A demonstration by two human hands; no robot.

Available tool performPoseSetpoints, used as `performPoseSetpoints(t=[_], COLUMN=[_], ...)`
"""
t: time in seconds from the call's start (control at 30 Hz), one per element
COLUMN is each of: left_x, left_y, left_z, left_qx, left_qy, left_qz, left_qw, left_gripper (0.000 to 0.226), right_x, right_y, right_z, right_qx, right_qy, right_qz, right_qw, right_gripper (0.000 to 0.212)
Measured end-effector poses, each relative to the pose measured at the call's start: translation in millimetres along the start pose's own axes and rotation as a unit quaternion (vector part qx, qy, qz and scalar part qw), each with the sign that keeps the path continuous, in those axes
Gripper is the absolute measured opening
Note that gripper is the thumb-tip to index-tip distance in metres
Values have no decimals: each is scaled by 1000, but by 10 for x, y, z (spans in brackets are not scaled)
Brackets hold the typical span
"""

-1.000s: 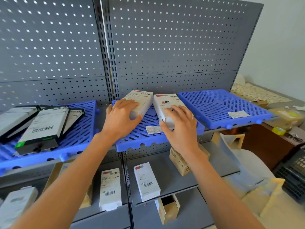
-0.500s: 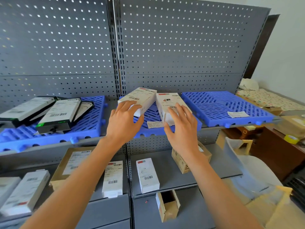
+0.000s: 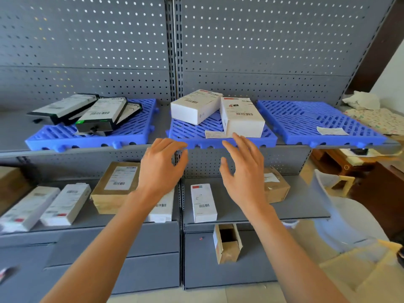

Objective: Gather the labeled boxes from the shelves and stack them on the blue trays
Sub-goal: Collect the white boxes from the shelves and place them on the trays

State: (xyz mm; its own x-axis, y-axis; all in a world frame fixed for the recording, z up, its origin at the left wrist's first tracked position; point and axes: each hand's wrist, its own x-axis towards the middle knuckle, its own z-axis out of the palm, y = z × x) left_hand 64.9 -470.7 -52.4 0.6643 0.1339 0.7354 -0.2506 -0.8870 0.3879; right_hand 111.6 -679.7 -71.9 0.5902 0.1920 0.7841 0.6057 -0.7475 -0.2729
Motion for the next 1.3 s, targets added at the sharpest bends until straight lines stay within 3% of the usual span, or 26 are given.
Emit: performPoseSetpoints(t=[0.3,0.73,1.1,1.3], left_x=[-612,-1255,-1693,-1721], left_y=[-217,-774,-1504,-1914], left_z=[108,500,1015,1397], left_qx=[25,56,99,129], left_qy=[-99,-254,-346,-379], left_qz=[-91,-196,-215,-223], left_qw=[991,946,908,889], left_gripper=[21,29,50,60], right_x=[-598,-1244,-1700,-1800], right_y=[7,146,384,536], right_z=[233,916,1538,1951], right_qx=[34,30,-14,-50], right_qy=[-73,-199,-311,-411], right_qz=[18,48,119,147], right_qw=[997,978,943,898], right_gripper=[32,32,33,49])
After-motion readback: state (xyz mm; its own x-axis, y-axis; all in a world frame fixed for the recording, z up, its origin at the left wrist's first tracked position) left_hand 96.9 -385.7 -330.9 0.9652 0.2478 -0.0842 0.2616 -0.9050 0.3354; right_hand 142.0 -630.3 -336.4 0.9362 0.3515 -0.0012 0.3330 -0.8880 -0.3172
